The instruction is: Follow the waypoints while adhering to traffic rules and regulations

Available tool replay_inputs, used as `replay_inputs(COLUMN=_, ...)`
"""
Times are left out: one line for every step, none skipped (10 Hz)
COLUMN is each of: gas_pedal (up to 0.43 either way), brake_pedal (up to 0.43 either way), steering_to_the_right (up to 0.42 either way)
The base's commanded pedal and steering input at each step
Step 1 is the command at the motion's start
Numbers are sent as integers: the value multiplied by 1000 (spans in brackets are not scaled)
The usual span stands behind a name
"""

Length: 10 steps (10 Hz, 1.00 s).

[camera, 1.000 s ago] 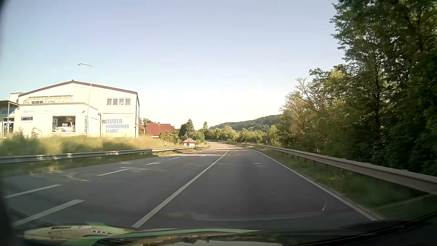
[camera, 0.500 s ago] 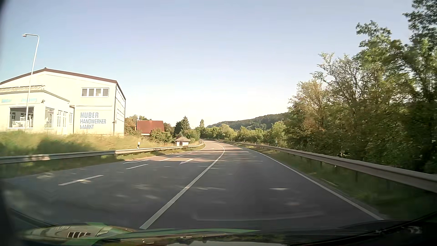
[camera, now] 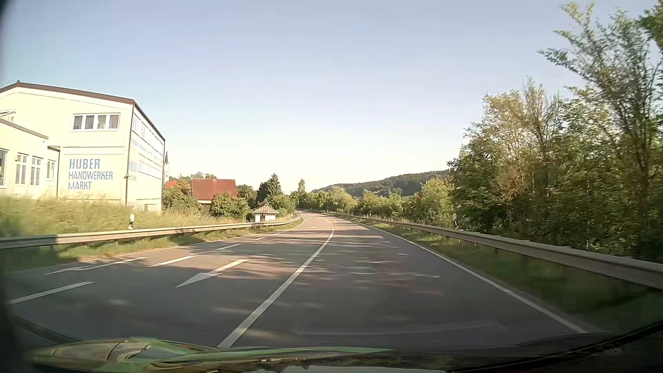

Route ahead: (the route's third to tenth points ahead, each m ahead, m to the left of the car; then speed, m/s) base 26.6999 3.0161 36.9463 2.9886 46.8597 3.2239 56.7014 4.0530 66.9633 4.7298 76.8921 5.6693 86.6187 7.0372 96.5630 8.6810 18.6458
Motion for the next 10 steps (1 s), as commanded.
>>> replay_inputs(gas_pedal=228, brake_pedal=0, steering_to_the_right=2)
replay_inputs(gas_pedal=228, brake_pedal=0, steering_to_the_right=1)
replay_inputs(gas_pedal=228, brake_pedal=0, steering_to_the_right=1)
replay_inputs(gas_pedal=228, brake_pedal=0, steering_to_the_right=0)
replay_inputs(gas_pedal=228, brake_pedal=0, steering_to_the_right=0)
replay_inputs(gas_pedal=228, brake_pedal=0, steering_to_the_right=0)
replay_inputs(gas_pedal=228, brake_pedal=0, steering_to_the_right=-1)
replay_inputs(gas_pedal=228, brake_pedal=0, steering_to_the_right=-1)
replay_inputs(gas_pedal=240, brake_pedal=0, steering_to_the_right=-1)
replay_inputs(gas_pedal=240, brake_pedal=0, steering_to_the_right=-1)
